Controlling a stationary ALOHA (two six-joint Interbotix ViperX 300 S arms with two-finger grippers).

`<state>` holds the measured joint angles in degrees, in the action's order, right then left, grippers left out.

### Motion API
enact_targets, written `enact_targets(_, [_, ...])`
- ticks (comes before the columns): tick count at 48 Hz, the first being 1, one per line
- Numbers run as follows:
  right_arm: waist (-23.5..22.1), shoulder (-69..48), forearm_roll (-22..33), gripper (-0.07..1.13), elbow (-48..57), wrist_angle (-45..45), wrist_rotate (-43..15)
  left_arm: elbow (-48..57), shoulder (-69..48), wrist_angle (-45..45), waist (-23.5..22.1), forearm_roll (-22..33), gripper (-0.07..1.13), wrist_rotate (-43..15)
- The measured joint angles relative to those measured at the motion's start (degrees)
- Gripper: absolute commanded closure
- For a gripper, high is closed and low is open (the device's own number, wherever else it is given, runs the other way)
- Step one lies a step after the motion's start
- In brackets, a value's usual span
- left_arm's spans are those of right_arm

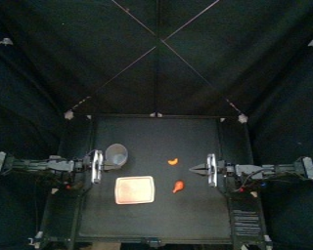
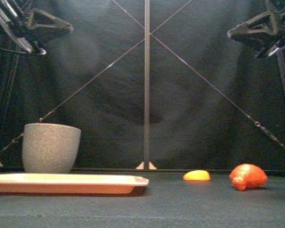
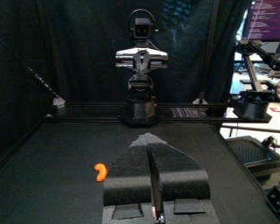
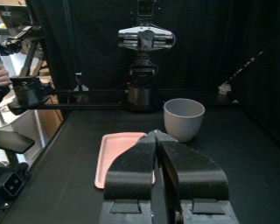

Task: Pick the drumstick then place it in the grey bowl
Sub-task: Pick the drumstick

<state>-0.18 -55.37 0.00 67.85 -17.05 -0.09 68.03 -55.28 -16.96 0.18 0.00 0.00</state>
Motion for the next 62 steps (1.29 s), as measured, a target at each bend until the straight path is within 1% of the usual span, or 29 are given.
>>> enact_targets(4, [-0.6, 1.5, 0.3, 0.99, 0.0, 0.9, 0.0, 0.5, 0.1, 0.0, 1.0, 0.0, 1.04, -0.2])
enact_targets(10, [-1.7, 7.2, 1.1, 0.99, -0.1, 5.5, 0.0, 1.5, 0.4, 0.0, 2.5, 0.0, 1.04, -0.3])
enact_targets(15, [-2.3, 13.1, 1.9, 0.99, -1.7, 10.4, -0.1, 1.8, 0.5, 0.1, 3.4, -0.3, 1.04, -0.4])
enact_targets(24, [-1.7, 23.9, 3.0, 0.99, -6.4, 21.2, 0.1, 2.2, 0.5, 0.0, 5.7, -0.8, 1.04, -0.4])
enact_targets(29, [-0.2, 27.7, 3.2, 0.99, -9.0, 27.6, 0.6, 2.2, 0.5, 0.0, 7.0, -0.8, 1.04, -0.4])
enact_targets(33, [1.8, 30.4, 3.9, 0.98, -10.6, 31.6, 0.8, 2.2, 0.5, -0.1, 7.5, -0.9, 1.04, -0.4])
enact_targets(41, [6.2, 34.8, 6.0, 0.93, -13.8, 33.7, 1.0, 2.2, 0.5, -0.2, 7.7, -0.9, 1.04, -0.4])
enact_targets(45, [7.9, 37.6, 7.5, 0.85, -15.4, 33.8, 0.8, 2.4, 0.5, -0.3, 7.7, -0.9, 1.04, -0.4])
enact_targets(48, [8.9, 39.6, 8.4, 0.76, -16.3, 33.8, 0.7, 2.5, 0.5, -0.2, 7.7, -1.0, 1.04, -0.4])
enact_targets(51, [9.6, 42.2, 9.4, 0.64, -17.6, 33.8, 0.7, 2.5, 0.5, -0.3, 7.8, -1.0, 1.04, -0.4])
enact_targets(52, [9.8, 43.0, 9.6, 0.58, -18.0, 33.8, 0.5, 2.5, 0.5, -0.3, 7.8, -0.9, 1.04, -0.4])
enact_targets(57, [10.6, 46.3, 9.8, 0.34, -20.3, 34.9, -0.2, 2.7, 0.5, -0.3, 7.7, -1.0, 1.04, -0.4])
enact_targets(62, [11.1, 48.5, 10.2, 0.17, -22.4, 36.0, -0.1, 2.7, 0.5, -0.3, 7.8, -0.9, 1.04, -0.4])
